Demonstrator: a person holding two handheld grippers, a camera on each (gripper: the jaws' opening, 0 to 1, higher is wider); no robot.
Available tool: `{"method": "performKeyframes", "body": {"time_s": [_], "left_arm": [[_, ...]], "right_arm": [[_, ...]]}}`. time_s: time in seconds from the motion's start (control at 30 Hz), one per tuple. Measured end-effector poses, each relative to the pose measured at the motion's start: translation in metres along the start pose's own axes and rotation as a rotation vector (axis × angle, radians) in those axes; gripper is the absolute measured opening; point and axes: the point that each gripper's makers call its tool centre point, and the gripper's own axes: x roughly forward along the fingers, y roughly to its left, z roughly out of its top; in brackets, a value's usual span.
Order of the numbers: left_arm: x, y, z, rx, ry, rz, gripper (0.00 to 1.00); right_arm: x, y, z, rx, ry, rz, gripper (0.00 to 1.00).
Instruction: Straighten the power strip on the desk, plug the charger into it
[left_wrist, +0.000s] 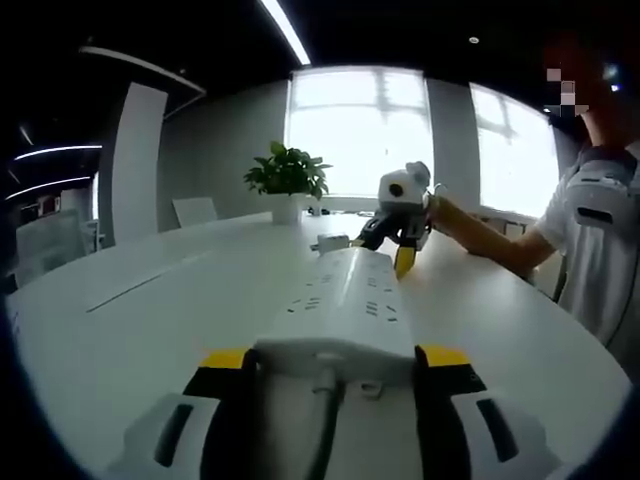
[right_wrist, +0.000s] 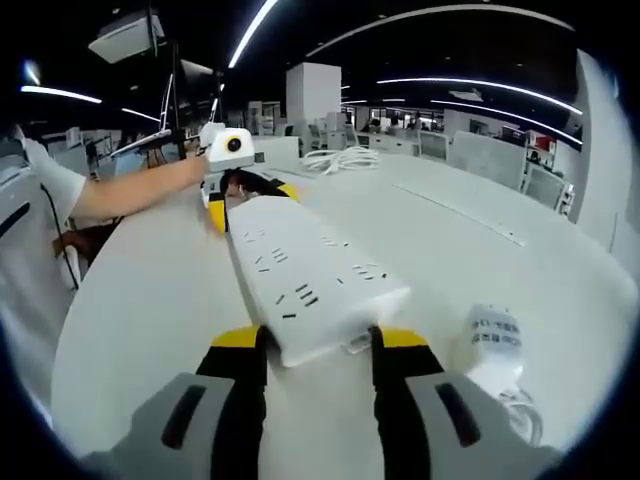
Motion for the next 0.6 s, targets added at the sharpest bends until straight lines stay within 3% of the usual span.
{"method": "performKeyframes", "body": {"time_s": [0.6], "left_arm": [[-0.0105, 0.004, -0.004, -0.003, 0.003, -0.009, 0.61]], "right_arm": [[0.0001, 0.0008, -0.0004, 0.0, -0.002, 0.001, 0.41]]}}
